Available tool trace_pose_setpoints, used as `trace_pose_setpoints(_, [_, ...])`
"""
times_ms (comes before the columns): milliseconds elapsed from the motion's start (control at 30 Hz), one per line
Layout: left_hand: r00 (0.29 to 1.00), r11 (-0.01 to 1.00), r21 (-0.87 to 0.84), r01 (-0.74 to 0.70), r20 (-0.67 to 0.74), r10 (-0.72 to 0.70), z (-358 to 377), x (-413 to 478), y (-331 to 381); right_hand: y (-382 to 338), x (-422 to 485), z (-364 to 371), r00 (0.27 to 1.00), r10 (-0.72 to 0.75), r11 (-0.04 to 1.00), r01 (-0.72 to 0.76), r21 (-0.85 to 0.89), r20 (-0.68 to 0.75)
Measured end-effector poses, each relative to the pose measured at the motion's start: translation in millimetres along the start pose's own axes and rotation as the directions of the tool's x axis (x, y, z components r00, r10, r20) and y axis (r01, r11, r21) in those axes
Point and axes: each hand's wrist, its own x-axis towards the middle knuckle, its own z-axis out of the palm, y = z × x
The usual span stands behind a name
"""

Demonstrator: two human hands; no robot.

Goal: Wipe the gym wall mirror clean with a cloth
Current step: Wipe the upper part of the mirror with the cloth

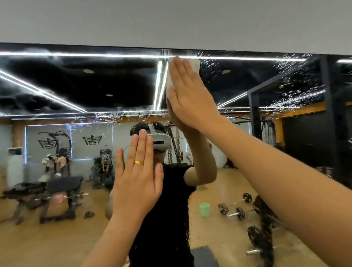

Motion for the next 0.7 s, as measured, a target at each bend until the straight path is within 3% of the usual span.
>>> trace_pose_setpoints(167, [1.000, 1.000, 0.000, 0.010, -0.004, -0.010, 0, -3, -1, 5, 35, -15, 0.998, 0.059, 0.997, -0.058, 0.058, -0.013])
trace_pose_setpoints(367, [1.000, 1.000, -0.016, 0.001, -0.013, -0.001, 1, -1, 1, -12, -14, 5, 0.994, 0.093, 0.986, -0.085, 0.142, -0.052])
trace_pose_setpoints(567, [1.000, 1.000, -0.002, -0.017, -0.004, 0.017, -2, -3, 0, -14, -43, 5, 0.999, -0.014, 0.997, 0.010, 0.075, 0.051])
trace_pose_setpoints(700, [1.000, 1.000, -0.013, -0.007, -0.001, 0.007, -2, -4, 2, 1, -6, -8, 0.999, 0.037, 0.998, -0.038, 0.042, 0.019])
